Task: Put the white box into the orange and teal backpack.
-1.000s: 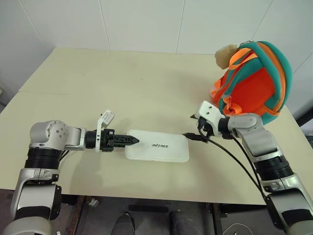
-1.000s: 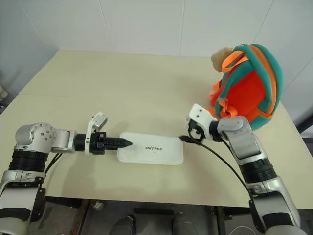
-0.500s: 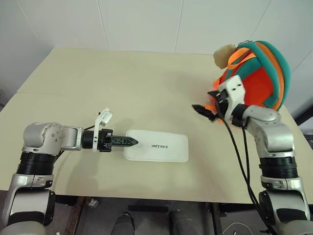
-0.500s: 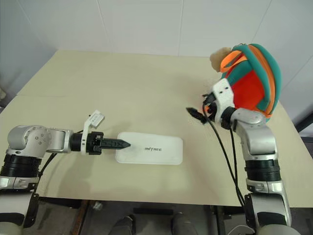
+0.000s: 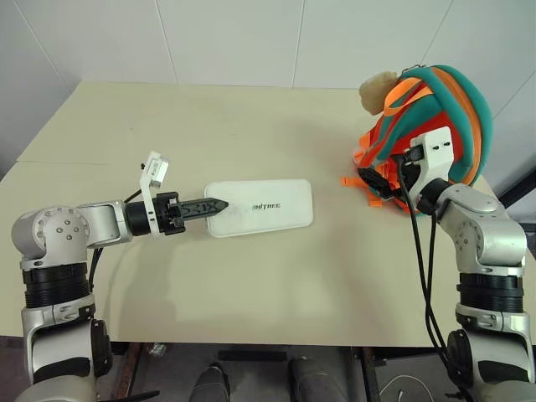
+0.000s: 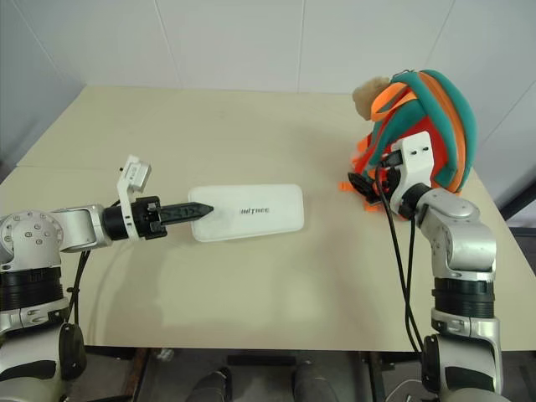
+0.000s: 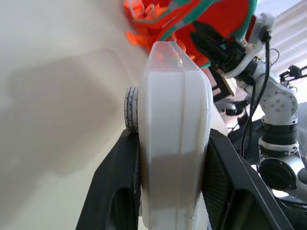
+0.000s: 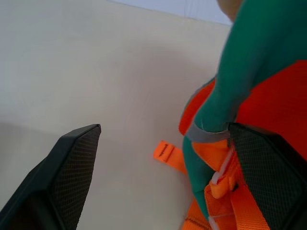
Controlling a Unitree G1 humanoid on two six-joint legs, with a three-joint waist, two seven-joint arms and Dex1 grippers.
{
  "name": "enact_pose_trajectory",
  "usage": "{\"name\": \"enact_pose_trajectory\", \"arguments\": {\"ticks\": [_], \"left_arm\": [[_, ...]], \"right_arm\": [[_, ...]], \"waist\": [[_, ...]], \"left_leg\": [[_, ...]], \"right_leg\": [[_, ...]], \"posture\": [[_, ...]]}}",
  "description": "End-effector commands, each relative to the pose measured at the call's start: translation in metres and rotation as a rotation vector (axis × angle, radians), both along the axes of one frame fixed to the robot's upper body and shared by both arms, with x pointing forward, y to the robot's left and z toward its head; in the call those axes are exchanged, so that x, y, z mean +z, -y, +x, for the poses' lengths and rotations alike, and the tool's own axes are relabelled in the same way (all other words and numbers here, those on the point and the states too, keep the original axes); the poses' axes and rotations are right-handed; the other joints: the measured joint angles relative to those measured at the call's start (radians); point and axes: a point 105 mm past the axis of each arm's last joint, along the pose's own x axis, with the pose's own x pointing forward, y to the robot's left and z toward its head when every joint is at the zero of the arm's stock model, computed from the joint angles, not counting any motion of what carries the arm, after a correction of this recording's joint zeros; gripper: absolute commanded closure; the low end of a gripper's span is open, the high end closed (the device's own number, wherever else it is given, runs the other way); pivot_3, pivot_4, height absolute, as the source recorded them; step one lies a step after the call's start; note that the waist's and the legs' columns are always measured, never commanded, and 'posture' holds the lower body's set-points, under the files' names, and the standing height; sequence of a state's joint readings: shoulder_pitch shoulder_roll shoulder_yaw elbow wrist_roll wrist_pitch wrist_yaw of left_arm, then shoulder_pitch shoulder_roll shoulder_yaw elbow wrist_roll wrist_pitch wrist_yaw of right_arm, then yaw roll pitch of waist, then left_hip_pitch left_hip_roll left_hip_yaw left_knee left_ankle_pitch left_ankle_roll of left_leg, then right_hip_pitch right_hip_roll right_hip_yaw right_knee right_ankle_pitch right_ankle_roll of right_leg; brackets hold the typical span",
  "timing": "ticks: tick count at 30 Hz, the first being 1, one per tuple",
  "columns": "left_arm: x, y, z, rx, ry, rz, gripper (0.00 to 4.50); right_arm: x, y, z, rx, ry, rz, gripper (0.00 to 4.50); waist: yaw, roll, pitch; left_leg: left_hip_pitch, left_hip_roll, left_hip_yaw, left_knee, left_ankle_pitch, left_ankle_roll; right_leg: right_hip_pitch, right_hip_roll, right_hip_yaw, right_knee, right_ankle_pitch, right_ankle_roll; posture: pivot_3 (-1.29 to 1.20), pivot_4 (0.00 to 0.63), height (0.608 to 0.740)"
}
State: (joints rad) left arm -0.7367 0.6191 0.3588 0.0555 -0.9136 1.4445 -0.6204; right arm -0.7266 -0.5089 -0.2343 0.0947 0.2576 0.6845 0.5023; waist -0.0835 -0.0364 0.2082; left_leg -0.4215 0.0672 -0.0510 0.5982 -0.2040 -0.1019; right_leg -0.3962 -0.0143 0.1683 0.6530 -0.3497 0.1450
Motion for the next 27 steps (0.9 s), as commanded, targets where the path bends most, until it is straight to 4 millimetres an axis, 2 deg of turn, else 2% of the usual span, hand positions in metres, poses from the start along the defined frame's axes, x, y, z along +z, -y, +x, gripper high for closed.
{"name": "enact_pose_trajectory", "arguments": {"ticks": [1, 6, 10, 13, 16, 21, 24, 27], "left_arm": [[0.025, 0.0, 0.0, 0.013, 0.105, -0.038, 3.18], [0.032, 0.001, -0.001, 0.021, 0.126, -0.048, 3.18], [0.037, 0.001, 0.0, 0.037, 0.145, -0.072, 3.18], [0.038, -0.001, 0.0, 0.055, 0.153, -0.084, 3.18], [0.043, -0.009, 0.001, 0.107, 0.176, -0.112, 3.18], [0.049, -0.021, 0.005, 0.174, 0.197, -0.157, 3.18], [0.055, -0.026, 0.005, 0.184, 0.211, -0.174, 3.18], [0.059, -0.029, 0.006, 0.19, 0.222, -0.187, 3.19]], "right_arm": [[0.026, 0.002, 0.011, -0.054, 0.098, 0.06, 0.0], [0.041, 0.002, 0.034, -0.145, 0.156, 0.143, 0.0], [0.045, -0.007, 0.049, -0.17, 0.166, 0.172, 0.0], [0.048, -0.004, 0.057, -0.227, 0.18, 0.191, 0.0], [0.058, -0.006, 0.059, -0.215, 0.205, 0.217, 0.87], [0.07, -0.016, 0.057, -0.14, 0.231, 0.243, 2.62], [0.088, -0.036, 0.05, -0.023, 0.262, 0.285, 3.58], [0.098, -0.051, 0.042, 0.071, 0.274, 0.304, 4.5]], "waist": [[-0.001, 0.0, 0.0], [-0.003, 0.0, 0.0], [-0.003, 0.0, 0.0], [-0.004, 0.0, 0.0], [-0.004, 0.0, 0.0], [-0.008, 0.0, 0.0], [-0.008, 0.0, 0.0], [-0.015, 0.001, 0.0]], "left_leg": [[0.0, 0.0, 0.0, 0.0, 0.0, 0.0], [0.0, 0.0, 0.001, -0.001, 0.0, 0.0], [0.0, 0.0, 0.001, -0.002, 0.0, -0.001], [0.0, 0.0, 0.002, -0.003, 0.001, -0.001], [0.0, 0.0, 0.002, -0.003, 0.001, -0.001], [0.0, 0.0, 0.002, -0.003, 0.001, -0.001], [0.0, 0.0, 0.002, -0.003, 0.001, -0.001], [0.0, 0.0, 0.002, -0.003, 0.001, -0.002]], "right_leg": [[0.0, 0.0, 0.0, 0.0, 0.0, 0.0], [0.0, 0.0, 0.0, 0.0, 0.0, 0.0], [-0.001, -0.001, 0.0, -0.001, 0.0, 0.0], [-0.001, -0.001, 0.0, -0.001, 0.0, 0.0], [-0.001, -0.001, 0.0, -0.002, 0.0, 0.0], [-0.001, -0.001, 0.0, -0.001, 0.0, 0.0], [-0.001, -0.001, 0.0, -0.001, 0.0, 0.0], [-0.001, -0.001, 0.0, -0.001, 0.0, 0.0]], "posture": [[0.0, 0.15, 0.74], [0.0, 0.15, 0.74], [0.0, 0.15, 0.74], [0.0, 0.15, 0.74], [0.0, 0.15, 0.74], [0.0, 0.15, 0.74], [0.0, 0.15, 0.74], [0.0, 0.15, 0.74]]}}
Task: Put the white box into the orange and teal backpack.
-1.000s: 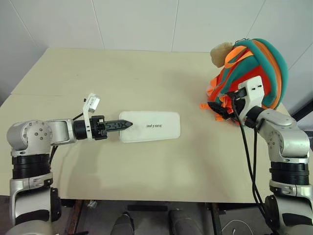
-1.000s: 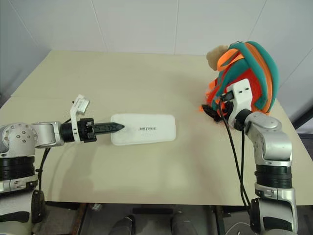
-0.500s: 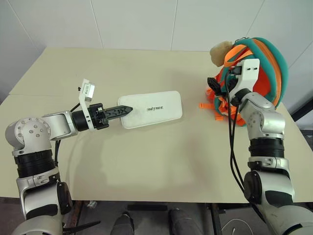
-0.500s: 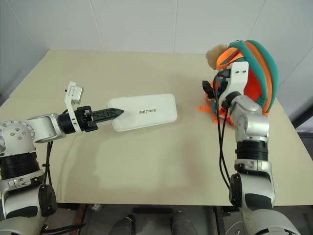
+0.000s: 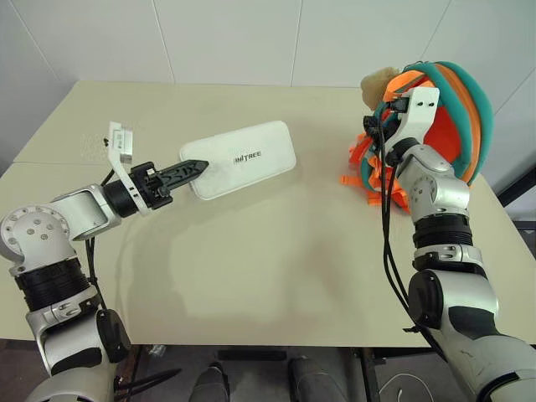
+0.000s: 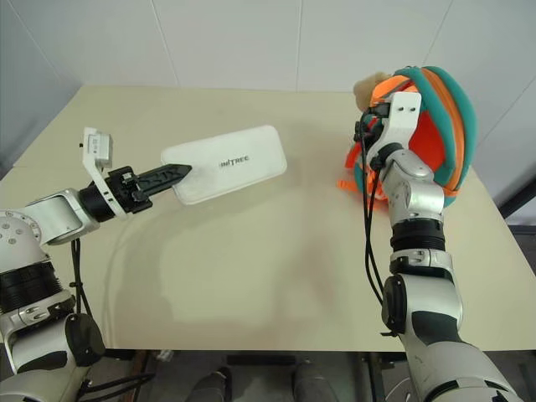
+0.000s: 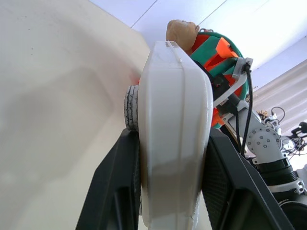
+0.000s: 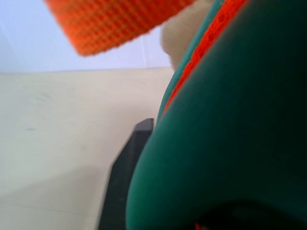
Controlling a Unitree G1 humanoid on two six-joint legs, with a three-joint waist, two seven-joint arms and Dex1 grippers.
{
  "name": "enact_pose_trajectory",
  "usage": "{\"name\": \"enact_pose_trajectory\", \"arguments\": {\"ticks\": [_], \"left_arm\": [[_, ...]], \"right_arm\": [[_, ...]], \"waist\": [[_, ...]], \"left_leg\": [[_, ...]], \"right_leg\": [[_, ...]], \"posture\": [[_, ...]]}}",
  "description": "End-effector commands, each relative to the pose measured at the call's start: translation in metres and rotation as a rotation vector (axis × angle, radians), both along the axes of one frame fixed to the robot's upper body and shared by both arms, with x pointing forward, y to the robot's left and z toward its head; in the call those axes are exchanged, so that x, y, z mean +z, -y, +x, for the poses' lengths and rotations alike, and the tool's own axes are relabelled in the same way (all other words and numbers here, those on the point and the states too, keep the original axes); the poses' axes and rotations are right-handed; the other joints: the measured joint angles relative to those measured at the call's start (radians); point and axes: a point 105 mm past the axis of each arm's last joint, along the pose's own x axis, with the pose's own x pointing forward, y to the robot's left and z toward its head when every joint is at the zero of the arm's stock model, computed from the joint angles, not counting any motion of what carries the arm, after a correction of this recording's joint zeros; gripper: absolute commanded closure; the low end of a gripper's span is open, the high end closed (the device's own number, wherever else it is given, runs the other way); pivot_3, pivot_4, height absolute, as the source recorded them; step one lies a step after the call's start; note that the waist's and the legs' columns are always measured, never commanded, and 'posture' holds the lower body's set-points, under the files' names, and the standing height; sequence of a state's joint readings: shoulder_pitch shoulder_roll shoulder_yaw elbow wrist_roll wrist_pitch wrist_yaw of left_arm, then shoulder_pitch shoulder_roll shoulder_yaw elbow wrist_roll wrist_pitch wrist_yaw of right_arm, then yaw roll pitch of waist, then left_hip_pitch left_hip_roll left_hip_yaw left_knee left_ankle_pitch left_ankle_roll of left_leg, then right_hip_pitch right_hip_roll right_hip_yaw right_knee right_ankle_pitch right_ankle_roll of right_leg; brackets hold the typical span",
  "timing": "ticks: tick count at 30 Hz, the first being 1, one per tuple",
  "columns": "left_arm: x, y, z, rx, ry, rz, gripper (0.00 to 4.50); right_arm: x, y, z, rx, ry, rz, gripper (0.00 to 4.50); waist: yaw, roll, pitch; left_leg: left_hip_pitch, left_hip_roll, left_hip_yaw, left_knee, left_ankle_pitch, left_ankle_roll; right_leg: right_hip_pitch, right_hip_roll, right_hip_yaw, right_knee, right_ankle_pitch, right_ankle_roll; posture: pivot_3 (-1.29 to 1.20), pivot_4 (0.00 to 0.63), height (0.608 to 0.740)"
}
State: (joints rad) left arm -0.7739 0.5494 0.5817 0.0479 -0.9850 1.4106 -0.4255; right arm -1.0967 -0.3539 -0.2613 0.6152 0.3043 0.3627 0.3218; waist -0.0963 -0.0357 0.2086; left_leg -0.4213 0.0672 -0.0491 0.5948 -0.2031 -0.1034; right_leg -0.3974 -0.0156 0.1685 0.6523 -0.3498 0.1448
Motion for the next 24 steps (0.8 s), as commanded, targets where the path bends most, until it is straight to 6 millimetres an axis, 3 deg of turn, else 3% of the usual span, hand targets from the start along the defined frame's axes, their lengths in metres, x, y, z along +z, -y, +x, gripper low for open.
{"name": "enact_pose_trajectory", "arguments": {"ticks": [1, 7, 13, 21, 24], "left_arm": [[0.025, -0.005, -0.004, 0.005, 0.104, -0.03, 3.19], [0.04, -0.02, -0.004, 0.044, 0.169, -0.061, 3.19], [0.06, -0.055, -0.008, 0.148, 0.245, -0.048, 3.19], [0.074, -0.089, -0.017, 0.243, 0.305, 0.016, 3.2], [0.076, -0.094, -0.018, 0.255, 0.319, 0.03, 3.2]], "right_arm": [[0.048, -0.023, -0.018, 0.137, 0.145, 0.014, 4.5], [0.06, -0.064, -0.05, 0.389, 0.189, -0.044, 4.5], [0.068, -0.1, -0.099, 0.691, 0.24, -0.121, 4.5], [0.073, -0.116, -0.152, 0.992, 0.278, -0.182, 4.5], [0.072, -0.117, -0.163, 1.054, 0.289, -0.202, 4.5]], "waist": [[-0.003, 0.0, 0.0], [-0.017, 0.001, 0.0], [-0.02, 0.001, 0.001], [-0.012, 0.001, 0.001], [-0.011, 0.001, 0.001]], "left_leg": [[0.0, 0.0, 0.0, 0.0, 0.0, 0.0], [0.0, 0.0, 0.0, -0.001, 0.0, 0.0], [-0.001, 0.001, 0.001, -0.003, 0.0, -0.001], [-0.003, 0.001, 0.002, -0.004, 0.0, -0.001], [-0.004, 0.001, 0.002, -0.004, 0.0, -0.001]], "right_leg": [[0.0, 0.0, 0.0, 0.0, 0.0, 0.0], [-0.001, 0.0, 0.0, 0.0, 0.0, 0.0], [-0.005, 0.0, 0.0, 0.002, -0.001, -0.002], [-0.009, -0.001, -0.001, 0.002, -0.002, -0.003], [-0.01, 0.0, -0.001, 0.002, -0.002, -0.003]], "posture": [[0.0, 0.15, 0.74], [0.0, 0.15, 0.74], [0.0, 0.15, 0.74], [0.0, 0.15, 0.74], [0.0, 0.15, 0.74]]}}
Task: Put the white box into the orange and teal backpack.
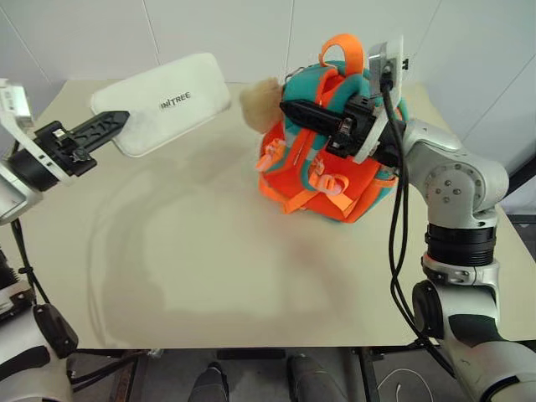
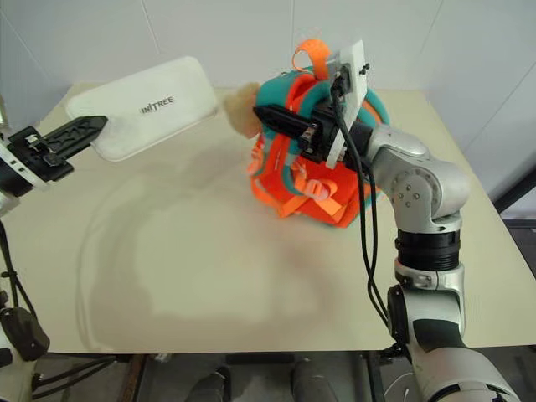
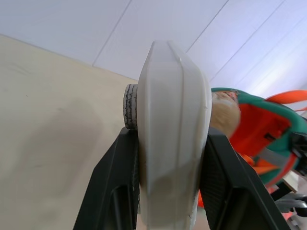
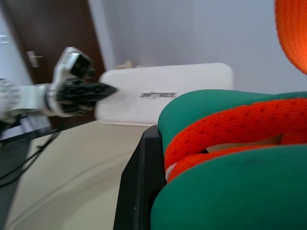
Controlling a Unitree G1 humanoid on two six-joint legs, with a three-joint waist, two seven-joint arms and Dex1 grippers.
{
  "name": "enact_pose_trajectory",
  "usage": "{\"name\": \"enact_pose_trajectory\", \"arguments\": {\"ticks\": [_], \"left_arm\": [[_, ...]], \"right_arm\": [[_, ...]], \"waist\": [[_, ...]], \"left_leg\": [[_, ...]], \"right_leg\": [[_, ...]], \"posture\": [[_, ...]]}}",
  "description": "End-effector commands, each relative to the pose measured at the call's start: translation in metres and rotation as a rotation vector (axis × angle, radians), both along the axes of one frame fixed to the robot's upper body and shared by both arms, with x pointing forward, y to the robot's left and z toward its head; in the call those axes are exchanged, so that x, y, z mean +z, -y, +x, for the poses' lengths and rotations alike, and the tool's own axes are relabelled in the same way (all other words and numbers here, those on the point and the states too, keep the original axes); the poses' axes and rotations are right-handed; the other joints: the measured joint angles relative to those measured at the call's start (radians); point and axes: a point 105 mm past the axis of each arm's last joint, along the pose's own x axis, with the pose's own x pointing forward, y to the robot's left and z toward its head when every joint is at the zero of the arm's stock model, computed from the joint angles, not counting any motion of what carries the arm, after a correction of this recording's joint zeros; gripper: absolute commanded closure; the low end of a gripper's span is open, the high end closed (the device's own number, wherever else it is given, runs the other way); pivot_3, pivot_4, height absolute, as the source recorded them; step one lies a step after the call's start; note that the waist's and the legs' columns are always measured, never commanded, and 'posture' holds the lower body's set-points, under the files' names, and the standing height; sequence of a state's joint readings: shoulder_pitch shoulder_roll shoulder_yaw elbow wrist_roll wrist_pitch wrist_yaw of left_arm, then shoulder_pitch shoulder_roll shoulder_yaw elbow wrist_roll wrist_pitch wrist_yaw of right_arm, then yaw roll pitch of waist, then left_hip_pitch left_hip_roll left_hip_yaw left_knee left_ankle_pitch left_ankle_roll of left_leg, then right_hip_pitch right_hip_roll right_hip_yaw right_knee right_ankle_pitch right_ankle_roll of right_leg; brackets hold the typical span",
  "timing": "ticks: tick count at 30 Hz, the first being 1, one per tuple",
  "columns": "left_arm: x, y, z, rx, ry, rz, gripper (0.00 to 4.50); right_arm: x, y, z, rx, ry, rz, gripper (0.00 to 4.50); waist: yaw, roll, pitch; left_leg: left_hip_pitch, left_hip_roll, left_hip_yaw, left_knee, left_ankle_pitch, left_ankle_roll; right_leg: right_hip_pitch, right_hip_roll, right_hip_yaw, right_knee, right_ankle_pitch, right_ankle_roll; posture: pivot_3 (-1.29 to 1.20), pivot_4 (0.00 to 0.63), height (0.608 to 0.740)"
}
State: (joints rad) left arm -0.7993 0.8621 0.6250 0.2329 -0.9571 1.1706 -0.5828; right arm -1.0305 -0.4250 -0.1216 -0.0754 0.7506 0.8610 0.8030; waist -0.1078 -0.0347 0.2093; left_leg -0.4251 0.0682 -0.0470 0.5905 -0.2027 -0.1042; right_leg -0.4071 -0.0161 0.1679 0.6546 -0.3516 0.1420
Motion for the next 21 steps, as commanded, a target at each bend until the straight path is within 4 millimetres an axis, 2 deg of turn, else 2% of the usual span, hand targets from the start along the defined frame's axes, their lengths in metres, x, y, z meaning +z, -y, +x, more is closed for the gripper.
{"name": "enact_pose_trajectory", "arguments": {"ticks": [1, 6, 11, 16, 21], "left_arm": [[0.016, -0.008, -0.008, 0.021, 0.084, 0.019, 3.2], [0.016, -0.01, -0.008, 0.031, 0.097, 0.028, 3.2], [0.014, -0.008, -0.007, 0.028, 0.121, 0.037, 3.2], [0.014, -0.008, -0.006, 0.023, 0.117, 0.045, 3.2], [0.014, -0.006, -0.006, 0.008, 0.124, 0.049, 3.2]], "right_arm": [[0.015, 0.0, -0.027, 0.108, 0.101, 0.004, 4.5], [0.017, 0.001, -0.043, 0.199, 0.109, -0.031, 4.5], [-0.003, 0.003, -0.056, 0.28, 0.121, -0.126, 4.5], [0.004, 0.006, -0.07, 0.345, 0.148, -0.131, 4.5], [0.004, 0.009, -0.081, 0.408, 0.161, -0.13, 4.5]], "waist": [[0.0, 0.0, 0.0], [0.002, 0.0, 0.0], [0.003, 0.0, 0.0], [0.004, 0.0, 0.0], [0.006, 0.0, 0.0]], "left_leg": [[0.0, 0.0, 0.0, 0.0, 0.0, 0.0], [0.0, 0.0, 0.0, 0.0, 0.0, 0.0], [-0.001, 0.0, 0.0, 0.0, 0.0, 0.0], [-0.001, 0.0, 0.0, 0.001, 0.0, 0.0], [-0.001, 0.0, 0.001, 0.001, 0.0, 0.0]], "right_leg": [[0.0, 0.0, 0.0, 0.0, 0.0, 0.0], [0.0, 0.0, 0.0, 0.0, 0.0, 0.0], [-0.001, 0.0, 0.0, 0.0, -0.001, -0.001], [-0.002, 0.0, 0.0, 0.001, -0.001, -0.001], [-0.002, 0.0, 0.0, 0.002, -0.001, -0.001]], "posture": [[0.0, 0.15, 0.74], [0.0, 0.15, 0.74], [0.0, 0.15, 0.74], [0.0, 0.15, 0.74], [0.0, 0.15, 0.74]]}}
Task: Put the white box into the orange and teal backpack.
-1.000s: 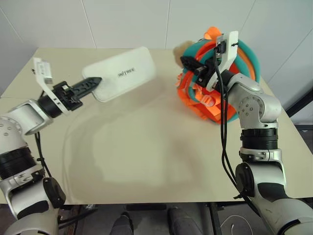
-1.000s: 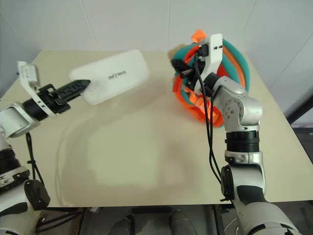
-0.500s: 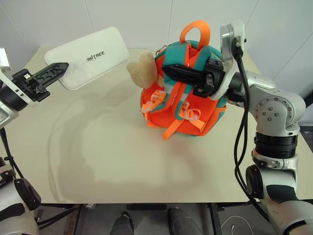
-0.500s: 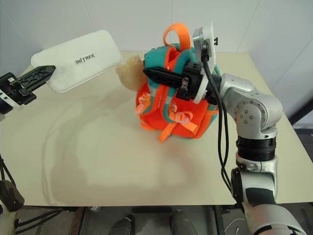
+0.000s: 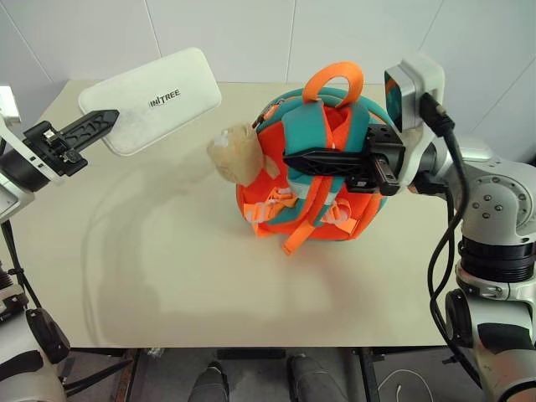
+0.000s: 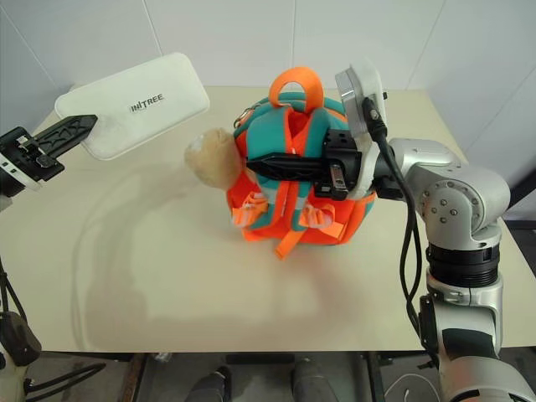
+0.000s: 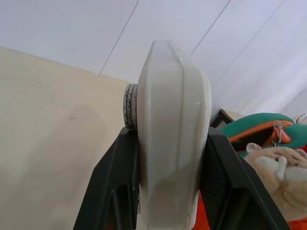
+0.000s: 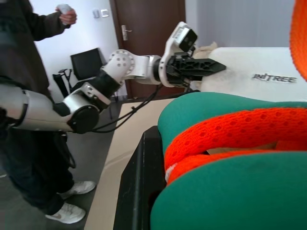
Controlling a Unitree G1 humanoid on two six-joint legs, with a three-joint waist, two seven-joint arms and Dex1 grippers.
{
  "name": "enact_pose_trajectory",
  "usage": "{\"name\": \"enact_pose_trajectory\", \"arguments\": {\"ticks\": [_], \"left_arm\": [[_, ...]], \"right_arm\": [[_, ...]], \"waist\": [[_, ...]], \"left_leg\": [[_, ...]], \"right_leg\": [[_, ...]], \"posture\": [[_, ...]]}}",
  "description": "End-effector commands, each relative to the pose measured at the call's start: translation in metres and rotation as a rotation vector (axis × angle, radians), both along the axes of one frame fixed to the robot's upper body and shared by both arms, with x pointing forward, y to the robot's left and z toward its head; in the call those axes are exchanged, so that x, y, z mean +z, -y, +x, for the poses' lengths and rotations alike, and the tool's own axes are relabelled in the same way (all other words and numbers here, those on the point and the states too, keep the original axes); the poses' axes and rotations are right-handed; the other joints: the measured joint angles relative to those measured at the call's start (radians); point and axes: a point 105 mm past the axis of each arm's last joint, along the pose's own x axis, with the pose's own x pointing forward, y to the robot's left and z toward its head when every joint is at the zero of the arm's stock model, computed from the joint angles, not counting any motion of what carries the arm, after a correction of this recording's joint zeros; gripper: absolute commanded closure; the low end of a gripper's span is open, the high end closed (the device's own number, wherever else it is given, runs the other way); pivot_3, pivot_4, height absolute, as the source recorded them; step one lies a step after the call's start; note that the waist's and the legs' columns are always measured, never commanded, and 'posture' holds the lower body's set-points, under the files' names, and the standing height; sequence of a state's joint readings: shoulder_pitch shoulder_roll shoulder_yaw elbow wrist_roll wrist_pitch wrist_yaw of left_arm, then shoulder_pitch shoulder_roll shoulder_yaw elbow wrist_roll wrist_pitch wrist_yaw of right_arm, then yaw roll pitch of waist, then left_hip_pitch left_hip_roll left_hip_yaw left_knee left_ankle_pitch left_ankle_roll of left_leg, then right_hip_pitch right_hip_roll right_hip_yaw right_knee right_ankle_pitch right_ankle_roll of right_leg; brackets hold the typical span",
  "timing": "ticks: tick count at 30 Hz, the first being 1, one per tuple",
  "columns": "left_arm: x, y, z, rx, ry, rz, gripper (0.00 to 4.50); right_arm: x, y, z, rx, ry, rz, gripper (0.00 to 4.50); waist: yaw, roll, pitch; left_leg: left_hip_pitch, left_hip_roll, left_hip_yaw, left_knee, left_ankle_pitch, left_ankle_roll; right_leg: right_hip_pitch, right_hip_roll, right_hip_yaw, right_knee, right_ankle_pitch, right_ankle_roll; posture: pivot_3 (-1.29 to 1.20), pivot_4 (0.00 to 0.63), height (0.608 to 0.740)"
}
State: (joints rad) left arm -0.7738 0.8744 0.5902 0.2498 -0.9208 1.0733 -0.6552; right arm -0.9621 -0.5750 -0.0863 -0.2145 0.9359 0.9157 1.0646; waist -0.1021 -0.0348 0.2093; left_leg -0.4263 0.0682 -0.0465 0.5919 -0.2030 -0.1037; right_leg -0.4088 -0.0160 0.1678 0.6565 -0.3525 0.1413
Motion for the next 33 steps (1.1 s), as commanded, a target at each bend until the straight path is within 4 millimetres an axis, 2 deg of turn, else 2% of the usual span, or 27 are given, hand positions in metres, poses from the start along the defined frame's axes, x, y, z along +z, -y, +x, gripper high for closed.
{"name": "enact_pose_trajectory", "arguments": {"ticks": [1, 6, 9, 12, 20, 22, 25, 33], "left_arm": [[0.016, -0.002, -0.008, -0.003, 0.077, 0.017, 3.2], [0.016, -0.001, -0.009, -0.015, 0.074, 0.023, 3.2], [0.015, 0.004, -0.012, -0.047, 0.097, 0.049, 3.2], [0.012, 0.009, -0.019, -0.086, 0.149, 0.1, 3.2], [-0.003, 0.014, -0.048, -0.22, 0.208, 0.221, 3.2], [-0.001, 0.014, -0.063, -0.276, 0.256, 0.196, 3.2], [-0.007, 0.015, -0.075, -0.324, 0.228, 0.218, 3.2], [-0.001, 0.009, -0.103, -0.335, 0.342, 0.264, 3.2]], "right_arm": [[0.018, 0.004, -0.025, 0.085, 0.111, 0.029, 4.5], [0.021, 0.007, -0.031, 0.116, 0.107, 0.046, 4.5], [-0.008, 0.008, -0.025, 0.089, 0.108, -0.05, 4.5], [-0.027, 0.01, -0.02, 0.07, 0.129, -0.101, 4.5], [-0.063, 0.015, -0.013, 0.038, 0.133, -0.181, 4.5], [-0.07, 0.016, -0.008, 0.019, 0.121, -0.19, 4.5], [-0.074, 0.017, -0.004, 0.008, 0.116, -0.2, 4.5], [-0.085, 0.021, 0.007, -0.011, 0.069, -0.224, 4.5]], "waist": [[0.001, 0.0, 0.0], [0.004, 0.0, 0.0], [0.013, 0.0, 0.0], [0.017, 0.0, 0.0], [0.019, 0.0, 0.0], [0.019, 0.0, 0.0], [0.016, 0.0, 0.0], [0.018, -0.001, 0.0]], "left_leg": [[0.0, 0.0, 0.0, 0.0, 0.0, 0.0], [0.0, 0.0, 0.0, 0.0, 0.0, 0.0], [0.0, 0.0, 0.0, 0.001, 0.0, 0.0], [0.0, 0.0, 0.0, 0.001, 0.0, 0.0], [0.0, 0.0, 0.001, 0.003, 0.0, 0.0], [0.0, 0.0, 0.001, 0.004, 0.0, 0.0], [0.0, 0.0, 0.001, 0.004, 0.0, 0.001], [0.001, 0.001, 0.001, 0.004, 0.0, 0.001]], "right_leg": [[0.0, 0.0, 0.0, 0.0, 0.0, 0.0], [0.0, 0.0, 0.0, 0.0, 0.0, 0.0], [0.0, 0.0, 0.0, 0.0, 0.0, 0.0], [0.0, 0.0, 0.0, 0.0, 0.0, 0.0], [0.0, 0.0, 0.0, 0.002, 0.0, 0.0], [0.001, 0.0, 0.0, 0.002, 0.0, 0.0], [0.001, 0.0, 0.0, 0.002, 0.0, 0.0], [0.001, 0.0, 0.0, 0.003, -0.001, -0.001]], "posture": [[0.0, 0.15, 0.74], [0.0, 0.15, 0.74], [0.0, 0.15, 0.74], [0.0, 0.15, 0.74], [0.0, 0.15, 0.74], [0.0, 0.15, 0.74], [0.0, 0.15, 0.74], [0.0, 0.15, 0.74]]}}
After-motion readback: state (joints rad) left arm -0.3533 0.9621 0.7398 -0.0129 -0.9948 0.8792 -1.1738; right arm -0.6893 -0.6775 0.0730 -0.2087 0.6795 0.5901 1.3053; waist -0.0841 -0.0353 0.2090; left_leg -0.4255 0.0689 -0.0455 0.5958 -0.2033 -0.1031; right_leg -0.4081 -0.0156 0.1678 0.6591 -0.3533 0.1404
